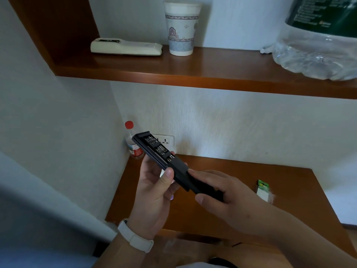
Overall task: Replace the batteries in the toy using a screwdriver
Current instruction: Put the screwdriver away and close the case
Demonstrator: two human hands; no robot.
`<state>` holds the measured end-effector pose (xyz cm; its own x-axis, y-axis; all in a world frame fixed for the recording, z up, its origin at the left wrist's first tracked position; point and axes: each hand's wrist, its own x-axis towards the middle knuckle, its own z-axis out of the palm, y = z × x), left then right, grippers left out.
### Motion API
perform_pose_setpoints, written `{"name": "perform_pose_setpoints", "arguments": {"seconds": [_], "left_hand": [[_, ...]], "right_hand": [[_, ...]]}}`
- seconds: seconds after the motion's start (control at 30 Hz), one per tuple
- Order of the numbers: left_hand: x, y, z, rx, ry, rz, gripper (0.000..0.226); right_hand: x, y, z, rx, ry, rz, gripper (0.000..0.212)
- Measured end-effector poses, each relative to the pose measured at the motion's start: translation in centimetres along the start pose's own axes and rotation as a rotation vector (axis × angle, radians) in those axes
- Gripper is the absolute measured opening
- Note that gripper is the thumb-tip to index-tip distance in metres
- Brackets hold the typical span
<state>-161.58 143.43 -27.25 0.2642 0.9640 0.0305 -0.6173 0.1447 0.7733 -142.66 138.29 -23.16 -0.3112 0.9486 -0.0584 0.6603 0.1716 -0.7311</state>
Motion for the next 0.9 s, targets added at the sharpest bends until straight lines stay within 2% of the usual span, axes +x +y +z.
{"name": "perform_pose_setpoints", "arguments": {"seconds": [0.47,0.53,0.63,0.67,0.73,0.8,0.83,0.9], "left_hand": [[0.7,-0.3,-0.9,-0.023,0.062,0.011,0.077],[0.8,0.1,-1.4,-0.022,0.056,0.04,0.069],[1.0,1.3,-1.8,-0.003,0.039,0.087,0.037],[1.1,1.7,-1.8,-0.009,0.037,0.079,0.033],[1.2,2.1,-1.6,-0.033,0.032,0.075,0.04],[1.4,2.0,-1.5,-0.031,0.031,0.069,0.067],[1.3,2.0,-1.4,-0.02,0.022,0.061,0.073],[1.2,1.8,-1.2,-0.006,0.0,0.06,0.072]], "right_hand": [[-0.4,0.3,-1.3,-0.007,-0.028,0.015,0.049],[-0.6,0.5,-1.5,-0.01,-0.034,0.029,0.048],[-1.1,0.8,-1.6,-0.016,-0.049,0.039,0.048],[-1.3,0.9,-1.6,-0.014,-0.052,0.039,0.047],[-1.4,1.0,-1.5,0.006,-0.042,0.037,0.047],[-1.4,1.0,-1.3,0.027,-0.016,0.02,0.047],[-1.4,1.0,-1.3,0.037,-0.003,0.01,0.047],[-1.3,0.9,-1.2,0.054,0.017,-0.009,0.047]]}}
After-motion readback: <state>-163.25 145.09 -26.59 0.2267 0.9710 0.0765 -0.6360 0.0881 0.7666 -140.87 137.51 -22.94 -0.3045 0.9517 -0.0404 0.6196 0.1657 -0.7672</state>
